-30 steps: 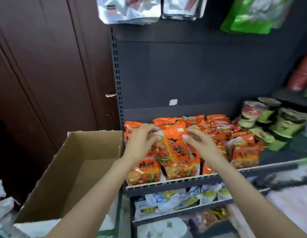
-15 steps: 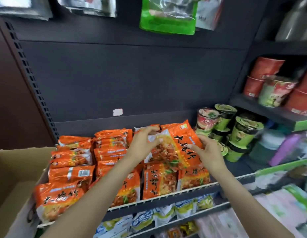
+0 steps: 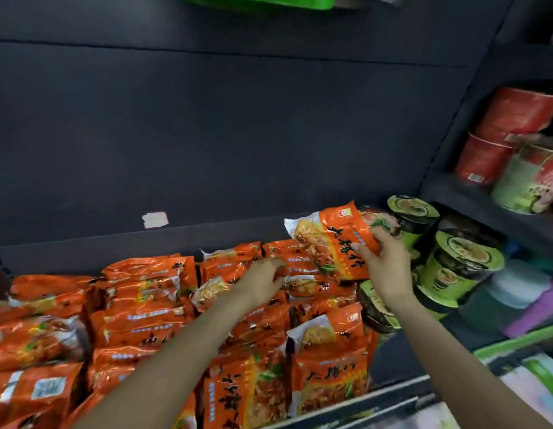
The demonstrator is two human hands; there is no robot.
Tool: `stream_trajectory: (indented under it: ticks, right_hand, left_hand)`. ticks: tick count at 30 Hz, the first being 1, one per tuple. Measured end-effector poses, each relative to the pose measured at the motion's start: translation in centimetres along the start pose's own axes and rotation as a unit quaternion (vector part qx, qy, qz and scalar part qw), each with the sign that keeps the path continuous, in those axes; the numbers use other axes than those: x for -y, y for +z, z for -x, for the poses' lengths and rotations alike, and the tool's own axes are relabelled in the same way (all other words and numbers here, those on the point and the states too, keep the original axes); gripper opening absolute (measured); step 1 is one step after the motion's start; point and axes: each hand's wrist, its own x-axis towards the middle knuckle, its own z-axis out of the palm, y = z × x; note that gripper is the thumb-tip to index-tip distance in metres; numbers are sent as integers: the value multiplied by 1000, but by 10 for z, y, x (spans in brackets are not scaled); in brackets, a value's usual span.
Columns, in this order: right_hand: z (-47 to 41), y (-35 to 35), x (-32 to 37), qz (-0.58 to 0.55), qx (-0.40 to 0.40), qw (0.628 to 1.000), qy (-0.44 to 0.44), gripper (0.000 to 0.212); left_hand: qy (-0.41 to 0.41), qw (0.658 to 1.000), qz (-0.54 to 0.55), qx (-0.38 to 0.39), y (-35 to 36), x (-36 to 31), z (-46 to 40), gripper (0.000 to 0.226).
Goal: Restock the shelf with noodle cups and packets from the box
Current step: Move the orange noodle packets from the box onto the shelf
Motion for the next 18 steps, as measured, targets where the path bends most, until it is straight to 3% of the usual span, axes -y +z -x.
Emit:
stream_trajectory:
  ticks: [8, 14, 18]
  right_hand:
    - [-28, 2, -15, 16, 74, 997, -27, 8]
    - [-39, 5, -12, 29, 126, 985, -111, 5]
    - [-44, 13, -19, 71, 205, 968, -127, 9]
  left_hand:
    - [-45, 991, -78, 100, 23, -2, -23, 44]
    - [-14, 993, -78, 88, 19, -12, -14, 36]
    - [10, 993, -96, 70, 15, -16, -3, 36]
